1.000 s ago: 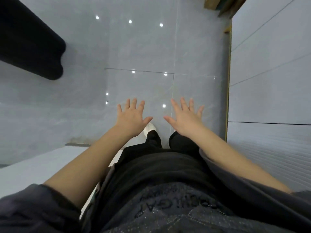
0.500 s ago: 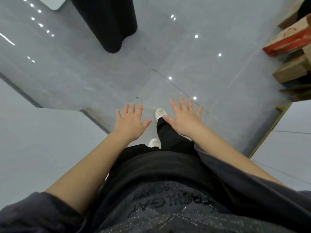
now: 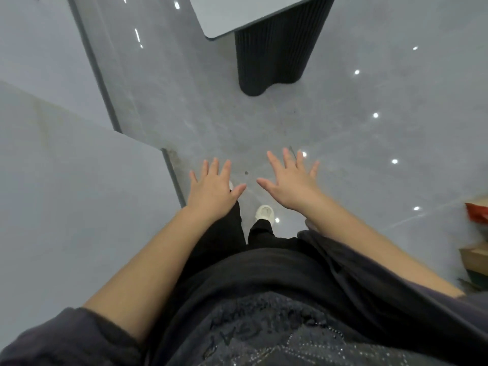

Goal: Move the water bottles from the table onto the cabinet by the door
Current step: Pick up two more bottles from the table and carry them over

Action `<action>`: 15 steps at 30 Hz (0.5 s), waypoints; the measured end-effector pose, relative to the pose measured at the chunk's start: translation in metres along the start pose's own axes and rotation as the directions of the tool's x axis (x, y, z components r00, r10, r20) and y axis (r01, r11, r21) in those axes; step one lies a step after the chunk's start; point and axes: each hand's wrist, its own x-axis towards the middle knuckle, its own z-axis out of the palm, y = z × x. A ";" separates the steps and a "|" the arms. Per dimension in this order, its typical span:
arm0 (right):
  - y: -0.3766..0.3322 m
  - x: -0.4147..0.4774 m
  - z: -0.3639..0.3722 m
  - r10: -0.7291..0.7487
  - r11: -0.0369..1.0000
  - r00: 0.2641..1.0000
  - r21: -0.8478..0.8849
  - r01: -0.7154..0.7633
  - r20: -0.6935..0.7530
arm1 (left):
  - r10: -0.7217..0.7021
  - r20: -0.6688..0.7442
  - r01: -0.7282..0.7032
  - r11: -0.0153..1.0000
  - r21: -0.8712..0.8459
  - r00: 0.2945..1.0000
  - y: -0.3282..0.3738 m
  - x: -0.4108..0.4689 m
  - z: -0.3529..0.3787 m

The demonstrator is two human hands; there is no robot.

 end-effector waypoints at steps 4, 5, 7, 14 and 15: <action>-0.021 0.036 -0.024 -0.029 0.999 1.000 -0.027 0.029 0.009 | -0.040 -0.009 0.040 0.999 -0.035 0.999 -0.022 0.033 -0.022; -0.026 0.046 -0.031 -0.030 0.999 1.000 -0.034 0.030 0.010 | -0.039 -0.005 0.039 0.999 -0.038 0.999 -0.027 0.042 -0.028; -0.040 0.067 -0.045 -0.026 0.999 1.000 -0.042 0.026 0.006 | -0.028 0.011 0.028 0.999 -0.045 1.000 -0.038 0.063 -0.042; -0.113 0.143 -0.107 0.027 0.999 1.000 -0.025 -0.027 0.011 | 0.049 0.041 -0.050 0.999 0.017 0.998 -0.098 0.148 -0.127; -0.126 0.154 -0.116 0.027 0.999 1.000 -0.024 -0.026 0.012 | 0.056 0.035 -0.057 0.998 0.033 0.998 -0.109 0.160 -0.139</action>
